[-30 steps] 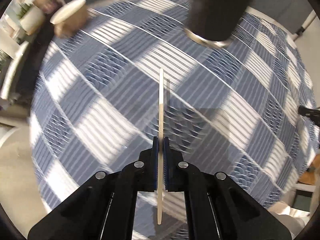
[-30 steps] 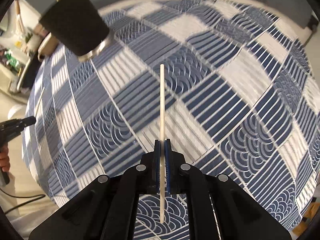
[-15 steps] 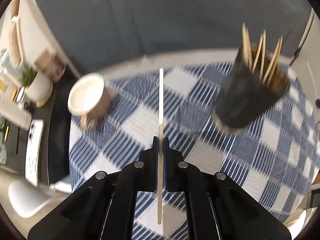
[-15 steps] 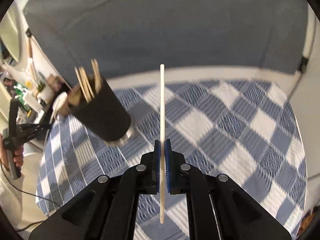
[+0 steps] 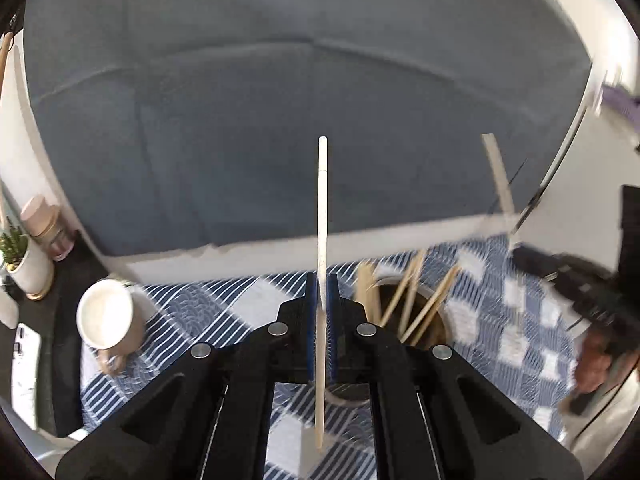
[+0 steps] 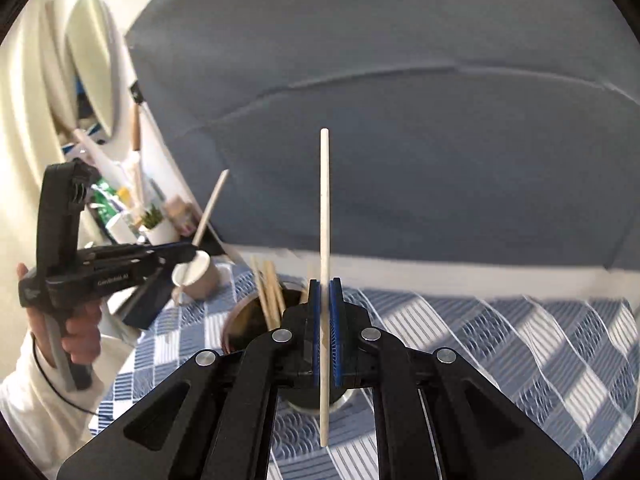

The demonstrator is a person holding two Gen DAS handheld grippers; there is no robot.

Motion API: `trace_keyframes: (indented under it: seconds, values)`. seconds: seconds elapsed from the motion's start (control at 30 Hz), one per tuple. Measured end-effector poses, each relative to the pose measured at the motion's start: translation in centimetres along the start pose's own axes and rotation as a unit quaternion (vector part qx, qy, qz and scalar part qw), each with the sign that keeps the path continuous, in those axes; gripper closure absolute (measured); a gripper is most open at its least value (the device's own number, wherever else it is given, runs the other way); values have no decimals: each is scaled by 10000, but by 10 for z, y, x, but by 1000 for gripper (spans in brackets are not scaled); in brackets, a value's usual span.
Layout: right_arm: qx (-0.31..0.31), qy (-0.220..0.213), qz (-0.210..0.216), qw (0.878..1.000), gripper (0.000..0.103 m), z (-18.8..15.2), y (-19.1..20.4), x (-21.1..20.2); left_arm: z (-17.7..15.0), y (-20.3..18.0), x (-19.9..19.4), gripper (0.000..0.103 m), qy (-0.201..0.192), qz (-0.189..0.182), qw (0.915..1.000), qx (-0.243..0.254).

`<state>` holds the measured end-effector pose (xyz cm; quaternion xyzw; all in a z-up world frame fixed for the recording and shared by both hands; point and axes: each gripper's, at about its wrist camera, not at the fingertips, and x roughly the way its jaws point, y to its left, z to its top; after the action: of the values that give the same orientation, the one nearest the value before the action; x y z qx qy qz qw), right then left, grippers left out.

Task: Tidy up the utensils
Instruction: 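Raise both held skewers upright over the black cup's opening, then open the left tool to drop its skewer into the cup while the right tool releases its own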

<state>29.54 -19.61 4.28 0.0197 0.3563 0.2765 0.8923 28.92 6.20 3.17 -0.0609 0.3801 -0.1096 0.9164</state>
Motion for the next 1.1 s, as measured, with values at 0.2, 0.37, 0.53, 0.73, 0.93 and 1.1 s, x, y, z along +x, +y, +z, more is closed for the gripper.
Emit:
trace_keyframes:
  seconds: [0.2,0.37,0.53,0.73,0.93,1.1]
  values:
    - [-96,-283,405,9987,98,20,13,18,11,-12,-3,98,-510,-711,9959,-210]
    - [120,-748,758,9942,98,21,19,27,12,-11,12,98,-674,-1332,9881,-364]
    - [216,-962,841,9916,98,12,22,46,-5,-13,34,98,-901,-1528,9830,-478]
    - [319,-927,952,9906,98,-4,16,60,-22,-22,56,98,-723,-1271,9885,-377]
    - [255,-910,948,9910,98,-16,10,67,-33,-29,64,98,-673,-1114,9913,-185]
    - [66,-794,762,9939,98,-27,14,70,-40,-35,65,98,-607,-1114,9919,96]
